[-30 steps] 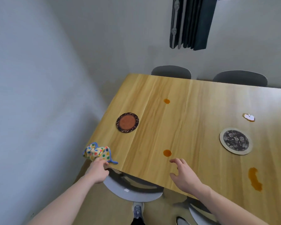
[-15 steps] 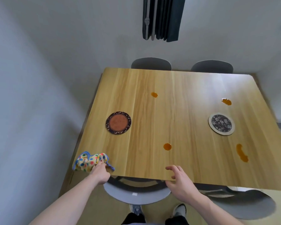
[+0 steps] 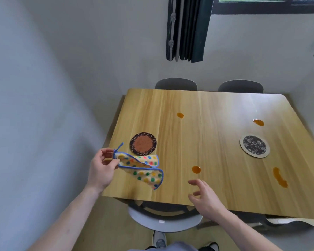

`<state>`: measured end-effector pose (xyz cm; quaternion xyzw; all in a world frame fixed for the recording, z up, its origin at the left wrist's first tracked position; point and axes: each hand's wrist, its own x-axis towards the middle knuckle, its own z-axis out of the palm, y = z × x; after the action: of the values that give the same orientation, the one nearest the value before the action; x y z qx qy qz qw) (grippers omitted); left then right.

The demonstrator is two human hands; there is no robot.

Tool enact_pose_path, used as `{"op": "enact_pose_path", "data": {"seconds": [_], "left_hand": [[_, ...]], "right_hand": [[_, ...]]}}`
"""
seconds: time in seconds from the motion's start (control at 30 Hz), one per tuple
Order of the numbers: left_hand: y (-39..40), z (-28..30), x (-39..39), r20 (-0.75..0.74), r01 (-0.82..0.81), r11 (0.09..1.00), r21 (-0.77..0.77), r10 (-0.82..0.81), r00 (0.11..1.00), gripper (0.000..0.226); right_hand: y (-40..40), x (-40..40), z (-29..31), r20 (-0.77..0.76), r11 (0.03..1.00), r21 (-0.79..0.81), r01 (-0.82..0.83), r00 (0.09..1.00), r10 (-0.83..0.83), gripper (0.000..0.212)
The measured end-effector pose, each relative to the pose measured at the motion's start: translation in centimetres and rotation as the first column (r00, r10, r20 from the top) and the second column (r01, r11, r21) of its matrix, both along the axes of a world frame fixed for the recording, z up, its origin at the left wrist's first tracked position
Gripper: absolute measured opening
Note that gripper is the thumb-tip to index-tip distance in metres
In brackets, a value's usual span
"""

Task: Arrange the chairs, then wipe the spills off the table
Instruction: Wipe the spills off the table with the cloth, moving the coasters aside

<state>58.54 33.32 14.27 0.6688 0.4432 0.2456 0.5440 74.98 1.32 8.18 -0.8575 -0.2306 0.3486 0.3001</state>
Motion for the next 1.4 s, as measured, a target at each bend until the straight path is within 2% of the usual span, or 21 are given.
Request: {"op": "enact_pose_path", "data": {"seconds": [0.07,0.13,0.23,0.3,0.33,0.4,0.53,0.63,0.7,0.77,0.83,0.9,1.03,1.2,1.3,1.4], "left_hand": [[0.6,-0.6,0.2,-0.025,0.007,1.000,0.007,-0.007,1.000,0.030],[1.2,-2.7,0.3,-0.156,0.028,0.999,-0.026,-0.032,0.987,0.027],[1.1,-7.1,-0.8,-0.465,0.052,0.988,-0.147,-0.115,0.878,0.018],[0.5,-9.7,-1.9,-0.595,0.057,0.983,-0.175,-0.151,0.789,0.015],[0.2,-10.3,-2.1,-0.618,0.037,0.984,-0.175,-0.139,0.774,0.013],[0.0,-11.1,-1.7,-0.614,-0.010,0.979,-0.204,-0.120,0.780,0.004],[1.2,-11.0,0.5,-0.516,0.023,0.969,-0.247,-0.152,0.843,0.012],[3.3,-10.9,1.3,-0.494,-0.092,0.965,-0.245,-0.043,0.868,0.010],[4.6,-11.4,0.6,-0.532,-0.203,0.949,-0.240,0.046,0.845,0.019],[5.7,-12.6,-1.0,-0.635,-0.233,0.956,-0.180,0.068,0.770,0.041],[5.4,-13.0,-2.8,-0.755,-0.117,0.988,-0.098,0.002,0.656,0.057],[4.5,-13.1,-4.3,-0.782,-0.001,0.996,-0.084,-0.065,0.620,0.059],[3.2,-13.7,-7.1,-0.734,0.080,0.988,-0.129,-0.150,0.662,0.048],[2.9,-13.5,-9.5,-0.708,0.096,0.988,-0.122,-0.154,0.689,0.034],[3.4,-13.4,-10.0,-0.701,0.118,0.990,-0.077,-0.138,0.700,0.029],[4.0,-13.3,-9.9,-0.697,0.161,0.986,-0.032,-0.138,0.704,0.027]], "right_hand": [[0.8,-0.1,-0.1,0.003,1.000,0.019,-0.007,1.000,0.007,0.044],[1.6,-0.1,-0.4,0.010,1.000,0.013,-0.024,1.000,0.024,0.044],[2.8,-0.5,-1.5,-0.010,0.997,-0.030,-0.069,0.998,0.068,0.045],[3.5,-1.1,-2.4,-0.032,0.992,-0.065,-0.104,0.994,0.102,0.048],[3.7,-1.5,-2.9,-0.046,0.989,-0.083,-0.120,0.992,0.116,0.048],[4.3,-2.2,-3.8,-0.087,0.983,-0.108,-0.147,0.987,0.138,0.049],[6.3,-3.3,-4.7,-0.125,0.969,-0.123,-0.215,0.972,0.200,0.050],[9.0,-3.5,-5.4,-0.113,0.951,-0.139,-0.276,0.958,0.262,0.053],[11.1,-3.7,-6.1,-0.096,0.934,-0.139,-0.330,0.943,0.319,0.055],[13.5,-4.2,-6.7,-0.077,0.908,-0.141,-0.395,0.919,0.387,0.056],[15.5,-4.9,-7.3,-0.088,0.876,-0.154,-0.456,0.890,0.448,0.057],[17.3,-5.7,-8.3,-0.121,0.823,-0.184,-0.538,0.843,0.525,0.056],[19.8,-6.3,-10.7,-0.096,0.738,-0.267,-0.619,0.779,0.619,0.056],[22.4,-5.5,-11.4,0.037,0.734,-0.309,-0.605,0.763,0.645,0.092],[24.2,-6.2,-11.8,0.086,0.725,-0.285,-0.627,0.736,0.671,0.091],[24.8,-7.4,-12.6,0.039,0.671,-0.334,-0.662,0.702,0.711,0.087]]}}
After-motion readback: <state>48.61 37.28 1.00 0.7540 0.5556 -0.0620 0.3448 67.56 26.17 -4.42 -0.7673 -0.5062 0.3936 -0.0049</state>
